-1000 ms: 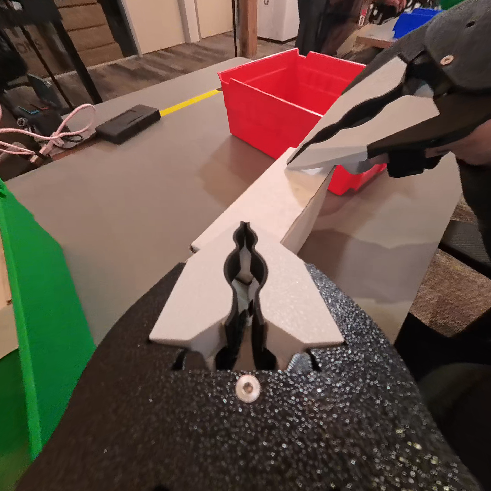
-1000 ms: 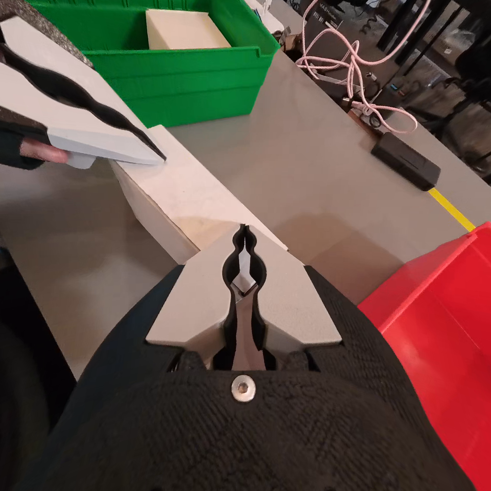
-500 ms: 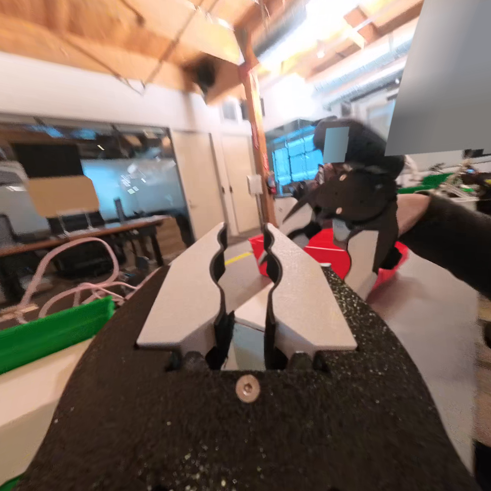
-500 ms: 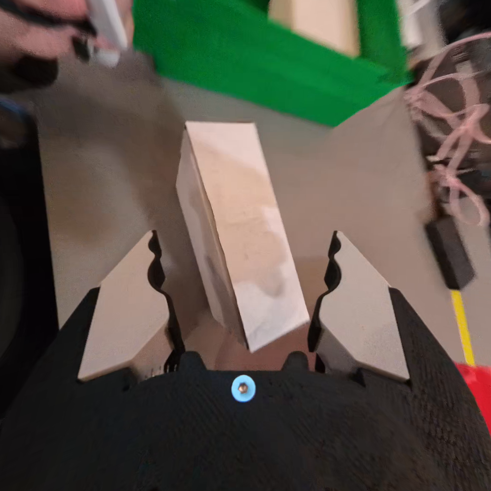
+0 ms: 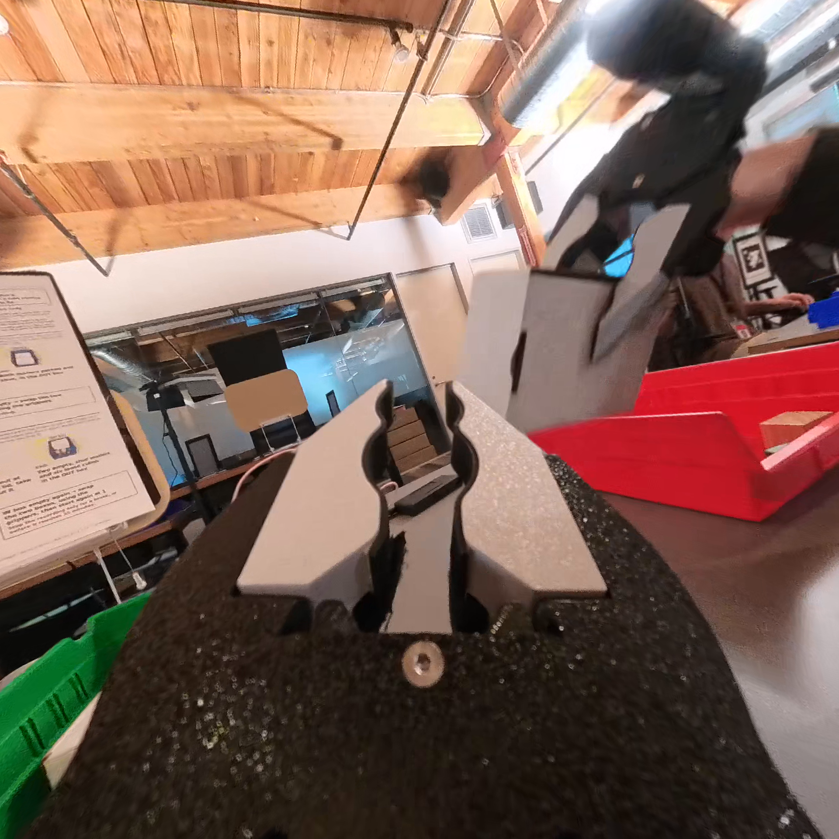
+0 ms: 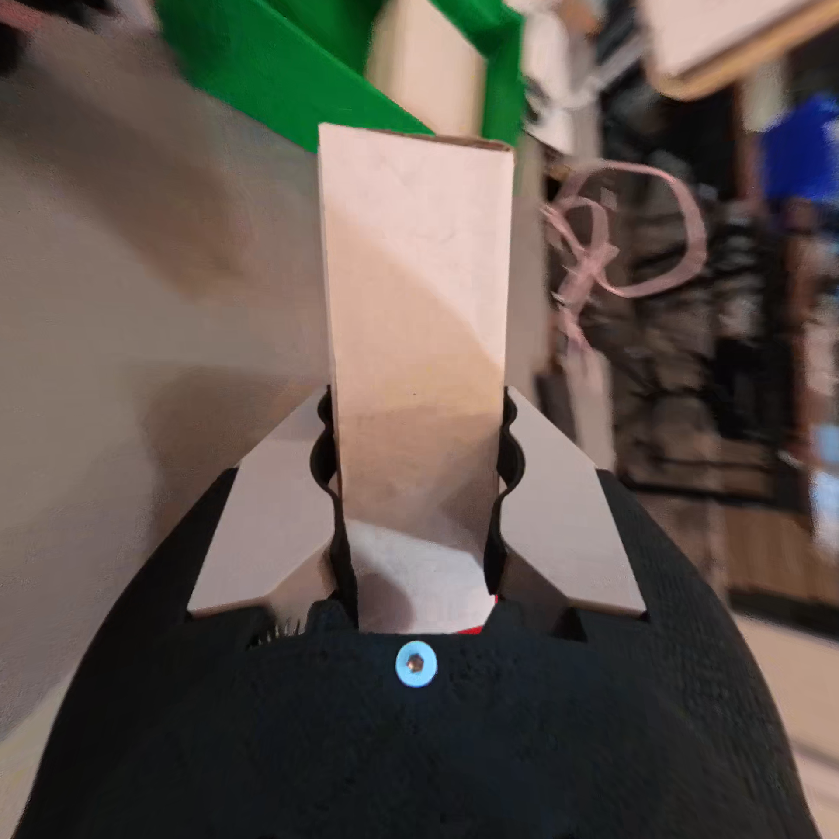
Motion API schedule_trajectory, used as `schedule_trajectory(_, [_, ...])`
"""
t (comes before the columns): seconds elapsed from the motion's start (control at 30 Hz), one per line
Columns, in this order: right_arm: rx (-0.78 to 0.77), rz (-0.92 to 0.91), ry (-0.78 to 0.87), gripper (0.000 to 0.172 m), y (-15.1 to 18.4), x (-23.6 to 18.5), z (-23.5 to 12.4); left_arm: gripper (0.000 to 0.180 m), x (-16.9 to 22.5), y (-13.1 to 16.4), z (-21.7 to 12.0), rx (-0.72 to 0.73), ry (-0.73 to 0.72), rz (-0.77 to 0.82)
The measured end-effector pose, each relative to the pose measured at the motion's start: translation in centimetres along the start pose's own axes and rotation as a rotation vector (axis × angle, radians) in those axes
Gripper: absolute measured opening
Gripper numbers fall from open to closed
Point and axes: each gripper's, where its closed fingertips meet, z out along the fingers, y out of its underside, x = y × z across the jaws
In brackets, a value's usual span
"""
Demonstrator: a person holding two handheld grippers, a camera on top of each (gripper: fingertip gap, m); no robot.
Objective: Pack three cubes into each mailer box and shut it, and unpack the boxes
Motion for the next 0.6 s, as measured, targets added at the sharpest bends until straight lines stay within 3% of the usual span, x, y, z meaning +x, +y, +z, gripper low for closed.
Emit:
schedule_trajectory(0.03, [-0.053,0.002,0.092,0.071,1.9,1.9,-1.7,0.020,0.2,0.4,0.1,-0.002,-0.001,0.004])
schedule_trajectory(0.1, [-0.207,0.030,0.229,0.071,6.8,4.9,-4.6,0.020,0.8,1.2,0.5,-0.006,0.006,0.010])
schedule_trajectory(0.17, [-0.336,0.065,0.250,0.071,11.8,6.1,-5.9,0.018,1.2,1.8,0.9,0.011,0.007,0.006])
schedule_trajectory(0.33, [-0.565,0.080,0.146,0.071,21.9,4.9,-3.0,0.018,1.8,2.5,1.2,-0.002,0.030,-0.014])
schedule_trajectory(0.5, [-0.637,-0.063,0.203,0.071,26.3,4.3,1.7,0.016,1.5,3.4,1.0,-0.039,0.027,-0.027])
schedule_trajectory(0.6, [-0.629,-0.080,0.236,0.071,27.5,4.1,2.2,0.016,1.6,4.0,1.1,-0.066,0.030,-0.033])
